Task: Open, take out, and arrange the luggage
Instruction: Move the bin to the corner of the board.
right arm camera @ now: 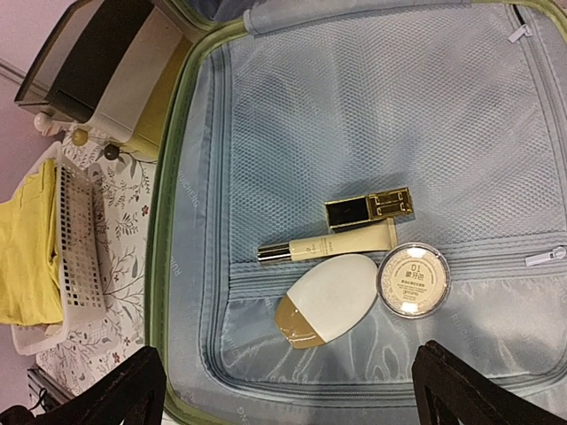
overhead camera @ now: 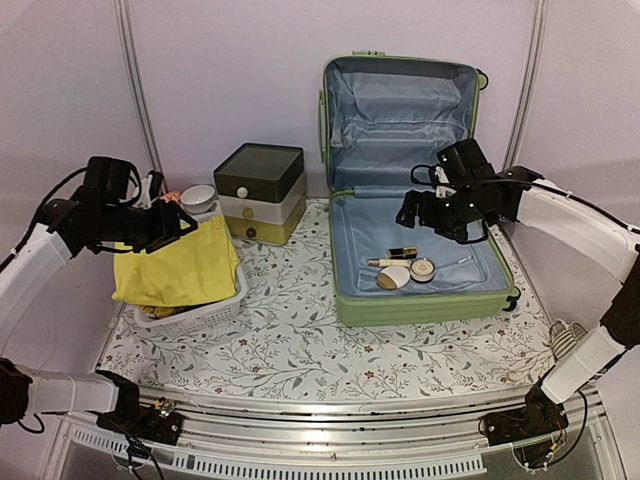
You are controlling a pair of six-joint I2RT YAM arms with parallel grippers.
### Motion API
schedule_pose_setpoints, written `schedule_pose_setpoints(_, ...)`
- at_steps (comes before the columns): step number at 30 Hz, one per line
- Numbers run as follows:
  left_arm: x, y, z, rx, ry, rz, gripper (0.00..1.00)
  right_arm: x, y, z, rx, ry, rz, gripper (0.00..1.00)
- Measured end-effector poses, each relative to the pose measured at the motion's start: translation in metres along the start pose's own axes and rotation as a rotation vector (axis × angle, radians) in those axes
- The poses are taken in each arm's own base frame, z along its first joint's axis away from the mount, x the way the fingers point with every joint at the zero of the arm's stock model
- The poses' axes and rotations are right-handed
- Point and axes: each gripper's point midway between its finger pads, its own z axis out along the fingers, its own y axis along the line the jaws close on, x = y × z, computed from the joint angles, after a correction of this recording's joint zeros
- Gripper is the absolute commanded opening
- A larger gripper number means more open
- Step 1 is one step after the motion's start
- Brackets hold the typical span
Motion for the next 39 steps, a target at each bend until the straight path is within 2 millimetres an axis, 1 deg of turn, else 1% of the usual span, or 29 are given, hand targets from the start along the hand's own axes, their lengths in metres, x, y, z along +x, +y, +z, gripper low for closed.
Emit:
schedule_pose_setpoints(2, 0.011, -0.023, 0.012, 0.07, 0.028, 0.014, 0.28, 0.002, 0.001, -0.002, -0.018, -0.006, -0.01, 0.99)
schedule_pose_setpoints(3, 0.017, -0.033, 0.02, 0.1, 0.044, 0.024, 0.13, 0.002, 0.001, -0.004, -0.026, -0.01, -0.016, 0.99)
schedule_pose_setpoints(4, 0.022, -0.042, 0.028, 0.123, 0.058, 0.034, 0.02, 0.003, 0.001, -0.005, -0.03, -0.014, -0.02, 0.99)
schedule_pose_setpoints(5, 0.027, -0.049, 0.035, 0.139, 0.071, 0.035, 0.0, 0.003, 0.002, -0.007, -0.036, -0.018, -0.023, 0.99)
schedule_pose_setpoints(8, 0.036, -0.063, 0.054, 0.167, 0.093, 0.047, 0.0, 0.003, 0.001, -0.01, -0.045, -0.032, -0.029, 0.99)
schedule_pose_setpoints(13, 0.046, -0.085, 0.082, 0.202, 0.113, 0.057, 0.0, 0.005, -0.001, -0.013, -0.045, -0.045, -0.035, 0.99)
schedule_pose_setpoints(15, 0.055, -0.094, 0.094, 0.215, 0.134, 0.065, 0.0, 0.005, -0.003, -0.013, -0.04, -0.049, -0.037, 0.99)
schedule_pose_setpoints(17, 0.068, -0.103, 0.111, 0.216, 0.174, 0.075, 0.0, 0.005, -0.005, -0.012, -0.03, -0.054, -0.038, 0.99)
schedule_pose_setpoints(21, 0.085, -0.109, 0.14, 0.189, 0.225, 0.085, 0.0, 0.003, -0.008, -0.011, -0.016, -0.065, -0.039, 0.99)
schedule_pose_setpoints(23, 0.089, -0.107, 0.149, 0.162, 0.231, 0.085, 0.0, 0.003, -0.01, -0.011, -0.006, -0.074, -0.038, 0.99)
schedule_pose_setpoints(26, 0.088, -0.101, 0.153, 0.119, 0.207, 0.084, 0.0, 0.005, -0.015, -0.015, 0.004, -0.086, -0.037, 0.99)
schedule_pose_setpoints(31, 0.067, -0.093, 0.146, 0.07, 0.096, 0.027, 0.0, 0.005, -0.021, -0.029, 0.003, -0.129, -0.033, 0.99)
schedule_pose_setpoints(32, 0.063, -0.088, 0.143, 0.061, 0.073, -0.001, 0.0, 0.004, -0.021, -0.032, 0.002, -0.14, -0.032, 0.99)
schedule_pose_setpoints(35, 0.061, -0.071, 0.135, 0.049, 0.036, -0.085, 0.0, 0.002, -0.023, -0.04, -0.005, -0.173, -0.027, 0.99)
schedule_pose_setpoints(37, 0.06, -0.06, 0.134, 0.04, 0.024, -0.106, 0.0, 0.004, -0.026, -0.042, -0.003, -0.178, -0.025, 0.99)
schedule_pose_setpoints(39, 0.061, -0.055, 0.135, 0.045, 0.017, -0.11, 0.0, 0.005, -0.027, -0.041, 0.0, -0.179, -0.025, 0.99)
